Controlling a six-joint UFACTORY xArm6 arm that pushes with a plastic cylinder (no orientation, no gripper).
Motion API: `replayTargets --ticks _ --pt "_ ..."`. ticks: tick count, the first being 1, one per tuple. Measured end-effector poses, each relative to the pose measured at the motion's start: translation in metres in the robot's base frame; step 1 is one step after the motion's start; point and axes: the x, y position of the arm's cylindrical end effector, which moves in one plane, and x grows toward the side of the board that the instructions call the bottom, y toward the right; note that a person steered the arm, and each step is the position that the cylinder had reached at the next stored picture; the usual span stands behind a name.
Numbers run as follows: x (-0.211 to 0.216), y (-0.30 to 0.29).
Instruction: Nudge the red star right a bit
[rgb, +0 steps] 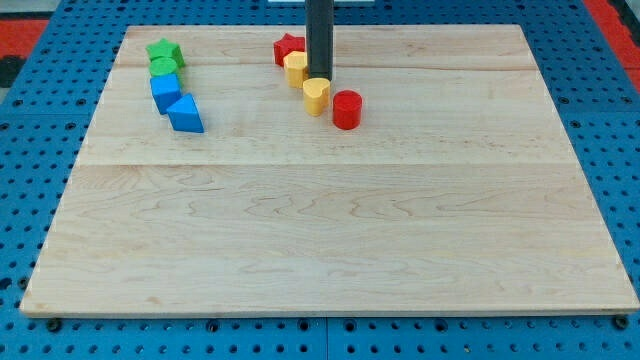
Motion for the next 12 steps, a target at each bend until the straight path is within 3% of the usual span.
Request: replayTargets --ticks 1,3,4,7,9,10,11,12 --pt "-0.014 0.009" --pt "-0.107 0.055" --pt "-0.107 0.044" --pt "-0.106 -0.064" --pt "-0.106 -0.077" --pt "-0.093 -0.127" --pt "-0.044 -0.125" --pt "-0.047 -0.094"
